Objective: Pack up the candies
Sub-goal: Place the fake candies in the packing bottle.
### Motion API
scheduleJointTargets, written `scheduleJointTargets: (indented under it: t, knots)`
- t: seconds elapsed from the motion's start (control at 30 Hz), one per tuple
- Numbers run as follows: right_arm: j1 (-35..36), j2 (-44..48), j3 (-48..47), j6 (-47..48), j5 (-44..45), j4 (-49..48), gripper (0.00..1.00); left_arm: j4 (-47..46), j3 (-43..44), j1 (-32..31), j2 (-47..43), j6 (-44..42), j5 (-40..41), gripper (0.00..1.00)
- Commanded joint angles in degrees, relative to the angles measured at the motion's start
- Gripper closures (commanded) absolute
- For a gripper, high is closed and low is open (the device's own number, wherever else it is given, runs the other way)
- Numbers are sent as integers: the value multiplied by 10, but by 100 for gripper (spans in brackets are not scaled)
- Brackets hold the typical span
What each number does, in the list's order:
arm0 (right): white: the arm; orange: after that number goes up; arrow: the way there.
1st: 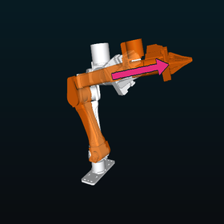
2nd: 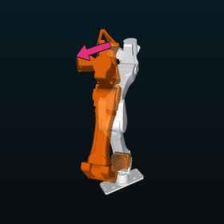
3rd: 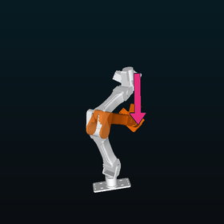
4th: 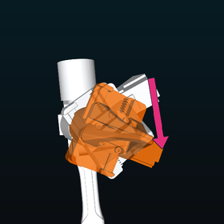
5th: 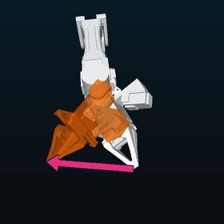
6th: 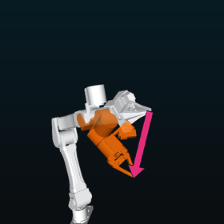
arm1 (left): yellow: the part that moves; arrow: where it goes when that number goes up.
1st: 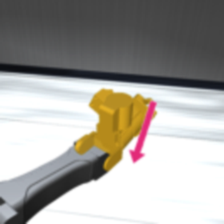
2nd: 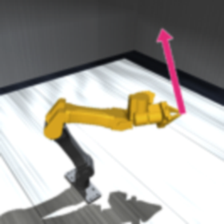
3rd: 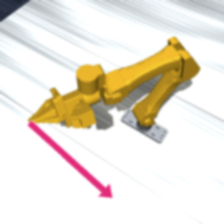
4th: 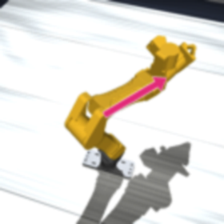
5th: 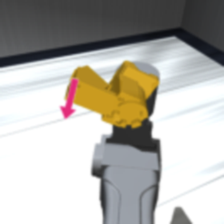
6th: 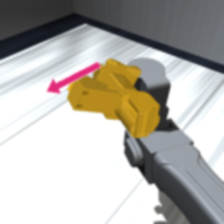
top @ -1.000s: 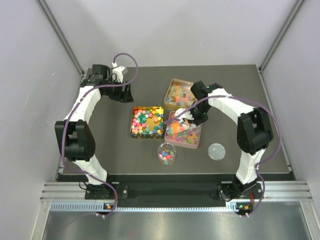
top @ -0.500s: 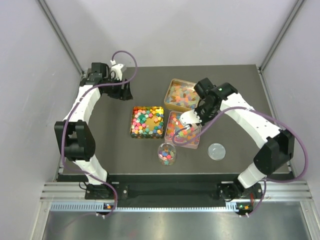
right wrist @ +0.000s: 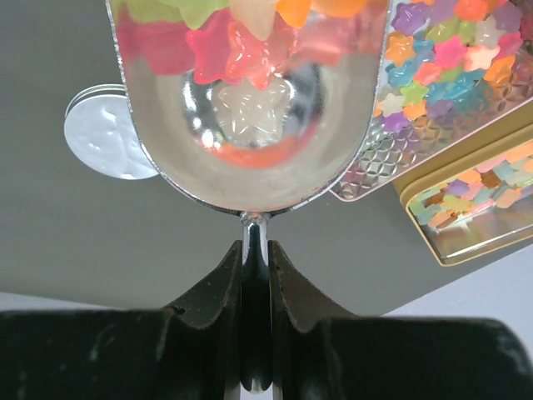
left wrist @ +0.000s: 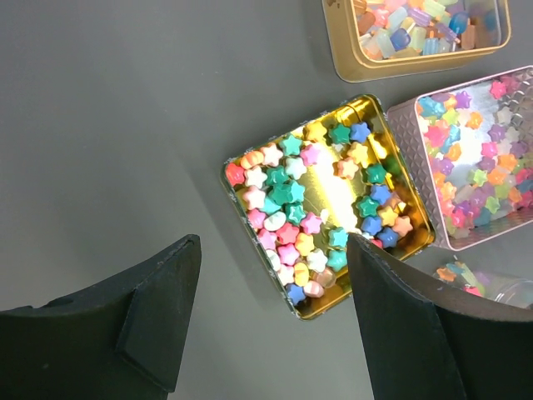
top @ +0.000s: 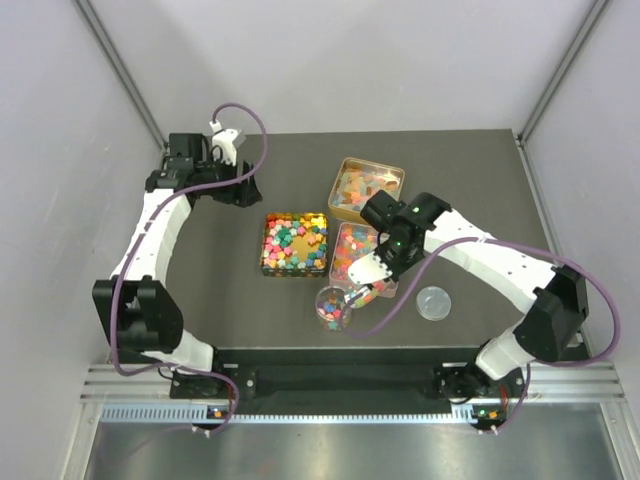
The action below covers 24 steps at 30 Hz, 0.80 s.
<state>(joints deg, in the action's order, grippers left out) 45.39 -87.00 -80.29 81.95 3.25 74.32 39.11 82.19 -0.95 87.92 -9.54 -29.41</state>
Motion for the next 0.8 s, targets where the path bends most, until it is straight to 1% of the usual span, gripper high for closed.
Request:
scheduleJointTargets:
  t: [0.0, 0.17, 0.4, 0.6, 0.77]
  knots:
    - [28, 13, -8, -27, 42, -8, 100, -39, -23, 1, -42, 15, -13, 24]
    - [51, -7, -32, -43, 63, -2, 100, -51, -68, 1, -87, 15, -11, 24]
    - [77, -30, -39, -66, 102, 8, 100, -63, -133, 1, -154, 18, -12, 24]
    - [97, -57, -73, -87, 141, 33, 100, -85, -162, 1, -187, 23, -8, 23]
    - [109, -69, -91, -87, 186, 48, 100, -107, -179, 1, -197, 36, -13, 23]
